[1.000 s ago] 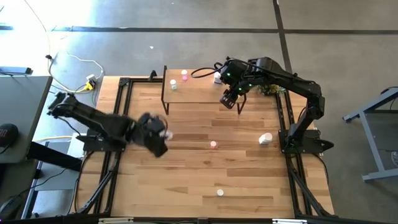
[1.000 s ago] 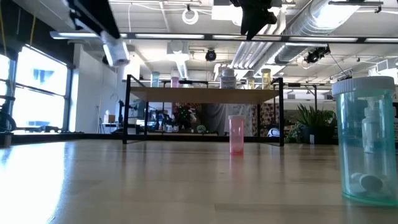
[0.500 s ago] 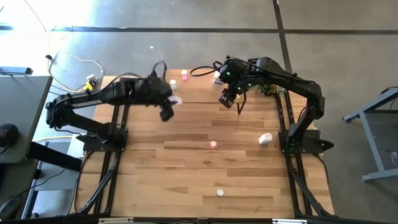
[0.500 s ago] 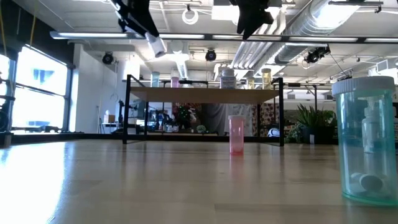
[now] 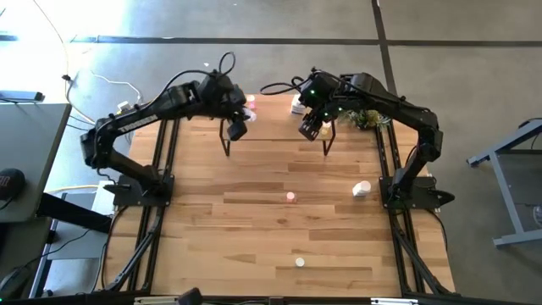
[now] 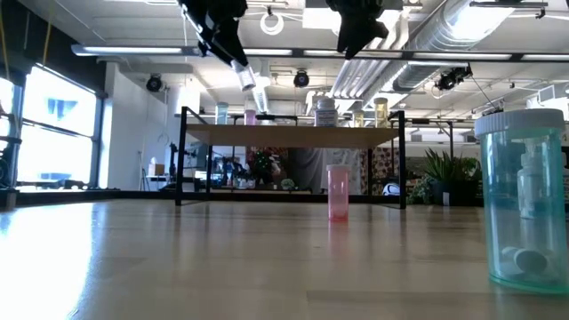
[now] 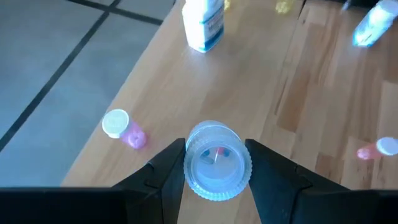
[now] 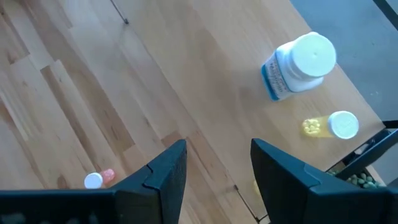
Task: Pick and place medicine bottles onto shelf by color
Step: Put the transparent pill bottle on the shelf
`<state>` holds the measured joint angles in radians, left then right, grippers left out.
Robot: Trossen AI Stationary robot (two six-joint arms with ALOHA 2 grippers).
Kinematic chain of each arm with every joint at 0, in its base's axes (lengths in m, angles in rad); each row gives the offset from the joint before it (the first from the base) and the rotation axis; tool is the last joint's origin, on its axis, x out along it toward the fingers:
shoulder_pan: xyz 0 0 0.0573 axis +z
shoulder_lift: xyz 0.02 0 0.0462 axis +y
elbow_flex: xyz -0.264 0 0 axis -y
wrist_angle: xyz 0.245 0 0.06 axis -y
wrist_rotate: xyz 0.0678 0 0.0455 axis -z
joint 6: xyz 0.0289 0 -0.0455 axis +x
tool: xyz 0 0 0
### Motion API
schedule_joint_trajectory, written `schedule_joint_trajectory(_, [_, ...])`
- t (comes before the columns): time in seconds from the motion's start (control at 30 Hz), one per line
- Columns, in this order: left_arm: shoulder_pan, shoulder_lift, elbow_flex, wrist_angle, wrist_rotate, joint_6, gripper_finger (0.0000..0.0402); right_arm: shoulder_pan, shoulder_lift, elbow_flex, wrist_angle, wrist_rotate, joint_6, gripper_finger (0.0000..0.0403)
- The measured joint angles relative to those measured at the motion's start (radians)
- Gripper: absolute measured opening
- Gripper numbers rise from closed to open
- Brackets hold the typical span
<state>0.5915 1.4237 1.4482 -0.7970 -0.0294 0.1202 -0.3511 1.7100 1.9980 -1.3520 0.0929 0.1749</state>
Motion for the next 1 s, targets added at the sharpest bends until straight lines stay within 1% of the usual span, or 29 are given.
schedule_joint_trajectory(0.27, [0.018,0.122,0.092,-0.131,0.005,0.039,0.0145,-0.016,0.000,0.000,0.000,0.000,-0.019,0.0170])
schedule_joint_trajectory(0.37, [0.017,0.148,0.106,-0.153,0.051,0.057,0.0145,-0.016,0.000,0.000,0.000,-0.001,-0.016,0.0170])
schedule_joint_trajectory(0.5, [0.016,0.171,0.106,-0.162,0.070,0.082,0.0145,-0.015,0.000,0.000,-0.009,-0.014,0.058,0.0170])
schedule_joint_trajectory(0.67, [0.022,0.208,0.106,-0.209,0.070,0.139,0.0145,-0.013,0.000,0.000,-0.019,-0.109,0.134,0.0170])
schedule_joint_trajectory(1.0, [0.038,0.223,0.106,-0.232,0.070,0.221,0.0145,0.060,0.000,0.000,-0.022,-0.117,0.260,0.0170])
